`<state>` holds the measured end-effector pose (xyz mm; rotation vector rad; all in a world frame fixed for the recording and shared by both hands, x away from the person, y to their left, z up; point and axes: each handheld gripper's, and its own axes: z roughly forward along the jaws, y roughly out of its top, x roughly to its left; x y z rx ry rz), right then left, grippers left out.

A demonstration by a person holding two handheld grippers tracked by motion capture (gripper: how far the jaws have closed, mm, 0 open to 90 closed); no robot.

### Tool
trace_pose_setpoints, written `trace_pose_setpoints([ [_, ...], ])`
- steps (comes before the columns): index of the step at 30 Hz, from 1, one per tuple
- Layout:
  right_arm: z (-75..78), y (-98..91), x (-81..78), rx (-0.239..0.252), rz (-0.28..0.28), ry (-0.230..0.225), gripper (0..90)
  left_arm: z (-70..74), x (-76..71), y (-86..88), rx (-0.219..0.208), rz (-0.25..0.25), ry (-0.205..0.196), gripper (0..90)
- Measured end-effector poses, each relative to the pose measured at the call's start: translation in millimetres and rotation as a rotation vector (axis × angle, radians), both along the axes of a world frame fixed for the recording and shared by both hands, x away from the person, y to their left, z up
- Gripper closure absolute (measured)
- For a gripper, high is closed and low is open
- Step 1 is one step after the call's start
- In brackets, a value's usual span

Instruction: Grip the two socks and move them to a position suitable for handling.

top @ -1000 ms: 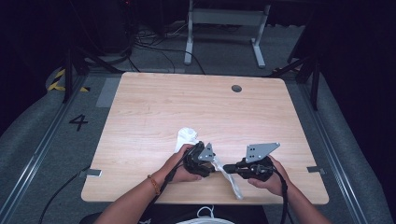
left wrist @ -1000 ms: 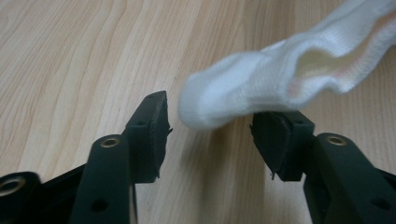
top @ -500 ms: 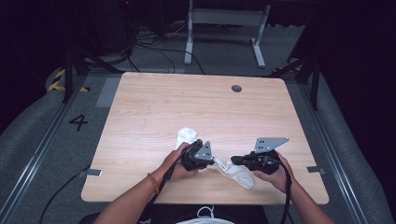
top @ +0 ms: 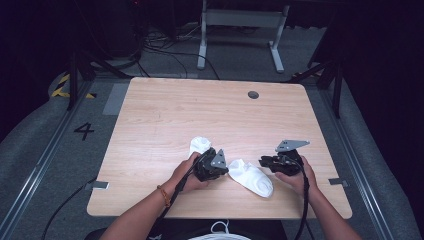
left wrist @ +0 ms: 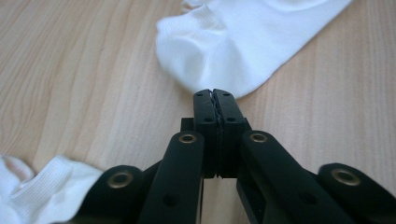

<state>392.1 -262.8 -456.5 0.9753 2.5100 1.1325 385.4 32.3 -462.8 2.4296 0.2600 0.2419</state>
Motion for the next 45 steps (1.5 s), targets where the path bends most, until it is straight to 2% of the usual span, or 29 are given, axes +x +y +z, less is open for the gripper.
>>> trace_pose_setpoints([
  [1, 0.0, 0.0, 0.0, 0.000, 0.000, 0.000, 74.7, 0.0, 0.0, 0.0, 0.000, 0.000, 0.000, 83.2],
  [2, 1.7, -1.6, -2.4, -0.008, 0.010, -0.007, 73.5, 0.9, 0.2, 0.2, -0.003, 0.023, -0.003, 83.2],
  [3, 5.7, -5.4, -11.6, -0.024, 0.051, -0.025, 73.8, 1.4, 0.7, 0.3, 0.002, 0.033, -0.004, 75.5],
  [4, 7.0, -7.4, -17.0, -0.029, 0.071, -0.028, 74.3, 1.8, 1.9, -0.3, 0.016, 0.066, -0.021, 71.7],
  [5, 7.9, -9.1, -21.4, -0.043, 0.087, -0.032, 75.0, 1.7, 2.8, -0.8, 0.019, 0.088, -0.019, 67.1],
  [6, 7.9, -9.1, -21.4, -0.043, 0.087, -0.032, 75.0, 1.7, 2.8, -0.8, 0.019, 0.088, -0.019, 63.5],
  [7, 7.8, -13.4, -35.0, -0.072, 0.161, -0.050, 77.2, 0.6, 4.3, -2.5, 0.012, 0.086, -0.003, 62.6],
  [10, 6.6, -16.3, -43.4, -0.095, 0.190, -0.048, 79.6, 0.2, 4.6, -5.4, 0.019, 0.087, -0.003, 56.8],
  [11, 4.1, -18.6, -53.0, -0.105, 0.240, -0.044, 81.6, 0.0, 6.8, -9.8, 0.006, 0.087, 0.003, 56.0],
  [13, 2.8, -19.0, -55.4, -0.108, 0.250, -0.040, 82.5, 0.4, 8.5, -12.5, -0.006, 0.093, 0.009, 54.0],
  [14, -1.8, -18.3, -60.5, -0.108, 0.279, -0.023, 84.3, 0.7, 10.1, -16.2, -0.018, 0.097, 0.015, 53.5],
  [15, -3.3, -17.5, -61.4, -0.115, 0.285, -0.018, 84.4, 0.6, 10.9, -18.7, -0.021, 0.097, 0.014, 53.2],
  [18, -9.2, -12.6, -63.0, -0.149, 0.298, -0.009, 85.1, -5.6, 13.6, -29.8, 0.010, 0.101, 0.008, 53.2],
  [20, -9.3, -11.3, -63.3, -0.144, 0.303, -0.006, 85.4, -7.7, 15.4, -31.5, -0.001, 0.106, 0.014, 54.8],
  [24, -10.3, -7.0, -66.9, -0.132, 0.331, 0.010, 85.5, -6.9, 19.9, -31.6, 0.016, 0.132, -0.012, 55.3],
  [26, -9.9, -5.2, -67.9, -0.140, 0.344, 0.008, 85.4, -6.4, 21.4, -31.2, 0.022, 0.143, -0.006, 55.2],
  [27, -7.6, -1.6, -70.3, -0.148, 0.355, -0.007, 82.3, -5.8, 25.8, -30.1, 0.024, 0.148, 0.013, 54.9],
  [30, -0.8, -0.3, -74.1, -0.118, 0.364, -0.044, 80.8, -3.9, 31.1, -26.4, 0.016, 0.161, 0.037, 53.2],
  [32, 3.9, -0.4, -76.2, -0.091, 0.379, -0.068, 80.2, -1.5, 34.5, -24.2, -0.001, 0.166, 0.042, 52.6],
  [34, 4.7, 0.6, -76.4, -0.085, 0.386, -0.084, 77.6, -1.0, 35.4, -24.1, -0.013, 0.168, 0.044, 51.7],
  [40, -5.4, 7.7, -77.1, -0.102, 0.433, -0.047, 71.1, -4.5, 37.5, -32.6, 0.025, 0.155, 0.042, 48.3],
  [43, -11.2, 10.0, -76.3, -0.120, 0.443, -0.020, 66.5, -7.6, 43.0, -31.1, -0.007, 0.164, 0.074, 48.2],
  [45, -13.7, 10.5, -75.9, -0.109, 0.445, -0.013, 65.7, -8.6, 44.8, -29.5, -0.019, 0.159, 0.093, 48.8],
])
